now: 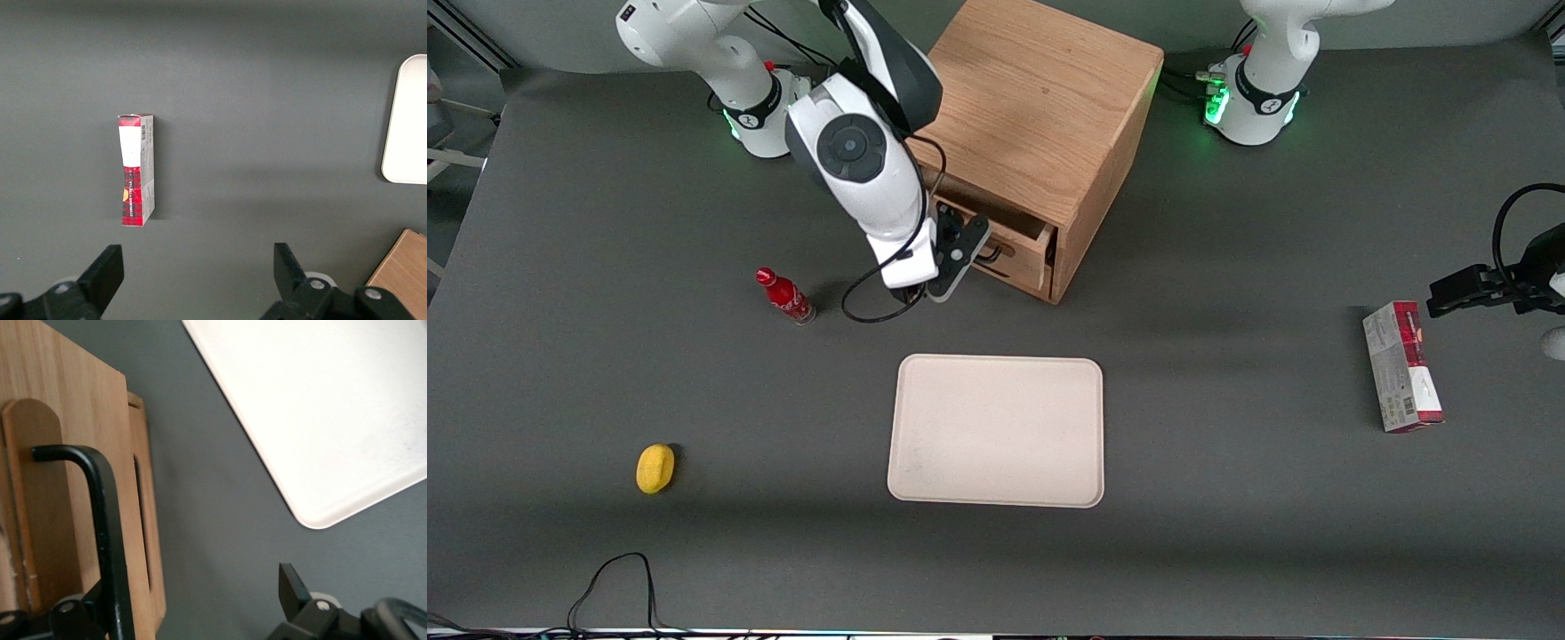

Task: Open upper drawer

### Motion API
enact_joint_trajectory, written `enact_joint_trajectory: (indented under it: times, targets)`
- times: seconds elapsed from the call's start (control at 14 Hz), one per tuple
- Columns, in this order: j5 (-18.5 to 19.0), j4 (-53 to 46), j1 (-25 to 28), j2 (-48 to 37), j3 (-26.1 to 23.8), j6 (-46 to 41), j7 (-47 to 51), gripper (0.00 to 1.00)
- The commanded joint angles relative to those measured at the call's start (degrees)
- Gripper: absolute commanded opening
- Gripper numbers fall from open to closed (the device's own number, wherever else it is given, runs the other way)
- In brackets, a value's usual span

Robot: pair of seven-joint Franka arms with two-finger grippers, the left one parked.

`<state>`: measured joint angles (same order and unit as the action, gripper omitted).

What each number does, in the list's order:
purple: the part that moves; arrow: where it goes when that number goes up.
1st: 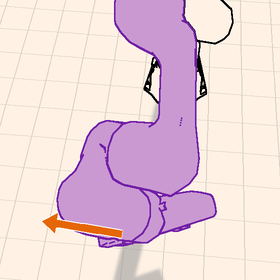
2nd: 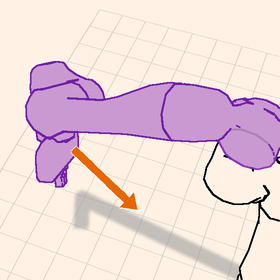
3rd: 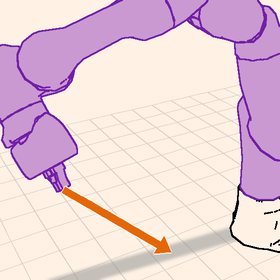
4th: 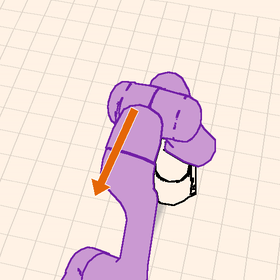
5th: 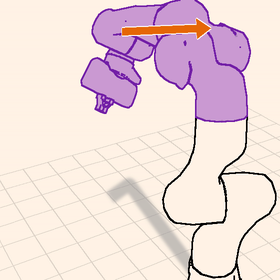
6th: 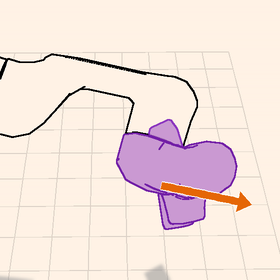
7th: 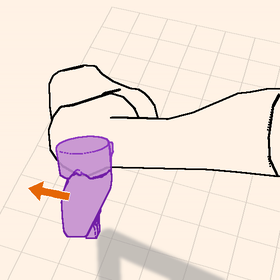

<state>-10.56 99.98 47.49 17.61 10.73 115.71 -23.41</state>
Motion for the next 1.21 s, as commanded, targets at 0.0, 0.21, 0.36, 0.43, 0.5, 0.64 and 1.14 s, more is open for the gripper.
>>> enact_joint_trajectory:
  times: [0.0,0.21,0.36,0.43,0.5,0.64,1.14]
  targets:
    - [-0.5,-5.2,-1.9,3.3,0.1,-2.8,-3.5,1.0]
    - [-0.5,-8.3,-4.3,5.5,0.1,-4.9,-4.8,1.0]
    - [-0.5,-10.9,-5.7,7.1,0.1,-6.4,-4.9,1.0]
    - [-0.5,-12.1,-6.5,7.7,0.1,-7.1,-4.9,1.0]
    - [-0.5,-13.0,-7.6,8.2,0.1,-7.9,-5.0,1.0]
    - [-0.6,-15.5,-9.3,9.6,0.1,-9.5,-6.5,1.0]
    - [-0.6,-19.5,-12.3,12.8,0.1,-9.8,-9.5,1.0]
